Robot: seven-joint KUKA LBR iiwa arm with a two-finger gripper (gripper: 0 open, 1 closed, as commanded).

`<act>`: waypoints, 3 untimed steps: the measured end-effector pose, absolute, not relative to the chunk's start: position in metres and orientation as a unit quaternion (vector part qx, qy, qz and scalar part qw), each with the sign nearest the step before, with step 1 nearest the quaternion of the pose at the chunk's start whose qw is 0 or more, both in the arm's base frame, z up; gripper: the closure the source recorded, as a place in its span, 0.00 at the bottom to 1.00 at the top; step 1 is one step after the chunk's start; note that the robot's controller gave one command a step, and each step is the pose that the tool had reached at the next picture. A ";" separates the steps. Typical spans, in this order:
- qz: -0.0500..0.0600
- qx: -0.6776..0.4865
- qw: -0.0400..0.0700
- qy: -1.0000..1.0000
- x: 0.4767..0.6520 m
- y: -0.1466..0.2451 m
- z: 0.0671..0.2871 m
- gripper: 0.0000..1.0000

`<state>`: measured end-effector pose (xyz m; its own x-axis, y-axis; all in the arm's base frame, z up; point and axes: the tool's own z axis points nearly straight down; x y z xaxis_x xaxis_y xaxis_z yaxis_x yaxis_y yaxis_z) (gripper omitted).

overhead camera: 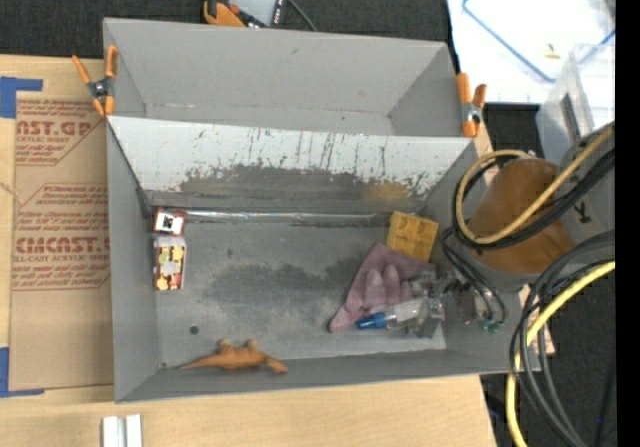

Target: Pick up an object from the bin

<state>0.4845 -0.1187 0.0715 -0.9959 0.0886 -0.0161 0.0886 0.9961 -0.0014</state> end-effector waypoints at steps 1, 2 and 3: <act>-0.001 0.044 0.008 0.999 0.484 -0.119 0.072 1.00; 0.000 0.044 0.005 0.999 0.483 -0.118 0.100 1.00; -0.001 0.044 0.008 0.999 0.484 -0.118 0.127 1.00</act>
Offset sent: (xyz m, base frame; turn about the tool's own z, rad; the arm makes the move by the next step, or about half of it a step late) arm 0.0000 -0.0002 0.0529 -0.0003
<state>0.4844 -0.1183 0.1267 -0.9960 0.0880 -0.0161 0.0880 0.9961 -0.0012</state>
